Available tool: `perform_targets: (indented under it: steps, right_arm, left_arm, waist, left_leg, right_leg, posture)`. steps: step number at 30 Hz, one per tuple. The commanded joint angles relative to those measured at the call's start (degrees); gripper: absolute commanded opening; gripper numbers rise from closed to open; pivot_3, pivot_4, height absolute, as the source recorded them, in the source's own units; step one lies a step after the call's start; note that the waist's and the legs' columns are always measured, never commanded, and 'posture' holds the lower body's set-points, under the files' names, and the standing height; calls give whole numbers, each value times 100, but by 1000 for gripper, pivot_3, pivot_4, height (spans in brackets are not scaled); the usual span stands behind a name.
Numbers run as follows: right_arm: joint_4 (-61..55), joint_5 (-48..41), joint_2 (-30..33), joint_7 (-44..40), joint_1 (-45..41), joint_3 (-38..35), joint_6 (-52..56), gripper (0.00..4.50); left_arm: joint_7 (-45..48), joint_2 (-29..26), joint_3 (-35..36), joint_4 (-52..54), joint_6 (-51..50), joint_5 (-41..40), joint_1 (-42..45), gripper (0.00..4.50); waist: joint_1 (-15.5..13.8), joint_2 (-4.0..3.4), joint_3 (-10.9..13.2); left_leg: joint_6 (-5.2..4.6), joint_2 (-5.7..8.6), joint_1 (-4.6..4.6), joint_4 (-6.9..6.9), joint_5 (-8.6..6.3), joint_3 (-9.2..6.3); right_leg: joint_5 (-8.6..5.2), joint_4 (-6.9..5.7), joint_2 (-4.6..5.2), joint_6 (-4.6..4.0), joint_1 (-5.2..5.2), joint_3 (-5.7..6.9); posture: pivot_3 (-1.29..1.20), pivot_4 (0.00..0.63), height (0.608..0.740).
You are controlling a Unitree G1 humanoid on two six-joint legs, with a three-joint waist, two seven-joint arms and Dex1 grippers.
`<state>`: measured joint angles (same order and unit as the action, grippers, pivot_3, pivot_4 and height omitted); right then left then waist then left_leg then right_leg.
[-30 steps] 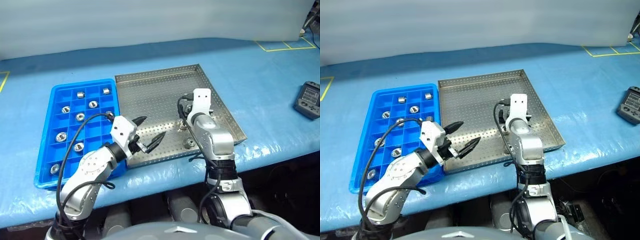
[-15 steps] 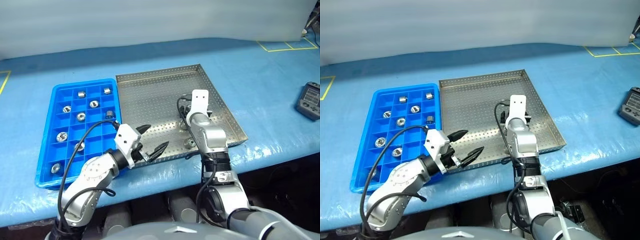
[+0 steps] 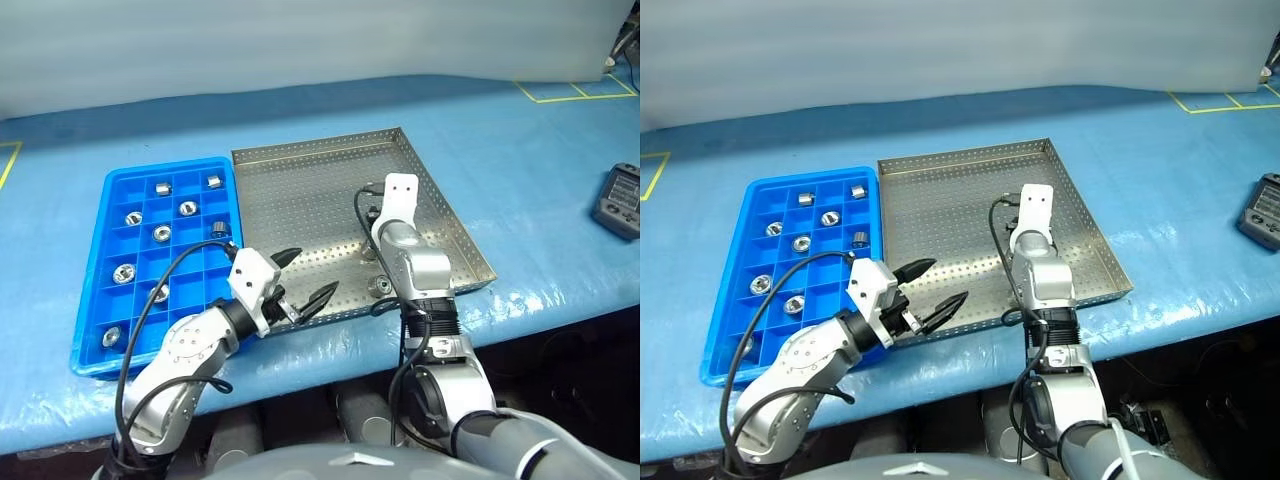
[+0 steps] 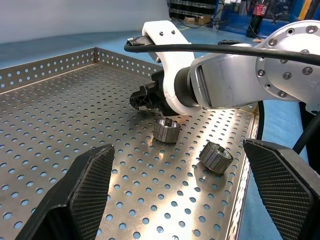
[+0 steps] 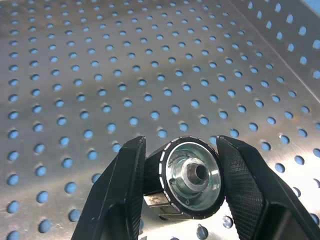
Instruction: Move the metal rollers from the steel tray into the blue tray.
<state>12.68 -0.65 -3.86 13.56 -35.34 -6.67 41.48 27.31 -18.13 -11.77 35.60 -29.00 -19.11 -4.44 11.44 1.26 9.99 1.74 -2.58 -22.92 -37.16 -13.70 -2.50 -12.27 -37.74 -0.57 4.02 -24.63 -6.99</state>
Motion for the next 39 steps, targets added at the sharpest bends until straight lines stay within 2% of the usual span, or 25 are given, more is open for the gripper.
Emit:
perform_targets:
  steps: [1,9,19,30,39]
  right_arm:
    - [-540,-84,-27,-364,-197,295,-297,1888]
    - [-981,-127,166,-1861,-312,1455,-581,1888]
    - [-639,-328,-76,-3237,-584,2315,-1118,1888]
    - [268,-418,-581,-3968,-824,2647,-1626,1888]
    - [1238,-482,-677,-4422,-782,2673,-1942,1888]
  left_arm:
    - [-151,107,85,108,211,1,-26,4500]
    - [-833,428,364,159,384,216,-195,4500]
    - [-1490,518,774,630,573,494,-828,4500]
    - [-2017,785,1065,1203,889,758,-1941,4500]
    - [-2106,867,1087,1285,1074,872,-2260,4500]
  waist:
    - [4,-1,1]
    - [-96,-2,1]
    - [-598,-1,1]
    - [-1179,-2,2]
    - [-1410,-4,4]
  left_leg:
    - [0,0,0,0,0,0]
    - [0,-1,1,4,0,-2]
    - [0,-2,0,11,0,-4]
    - [1,-3,-1,10,0,-5]
    - [2,-4,-2,11,0,0]
  right_leg:
    - [0,0,0,0,0,0]
    - [0,-1,-2,0,-2,0]
    - [-5,-1,-2,-9,-7,6]
    - [-31,2,2,-52,-8,17]
    - [-34,3,2,-58,-13,18]
  posture:
    - [-100,150,740]
    - [-16,150,740]
    - [159,150,740]
    - [306,150,740]
    - [355,150,740]
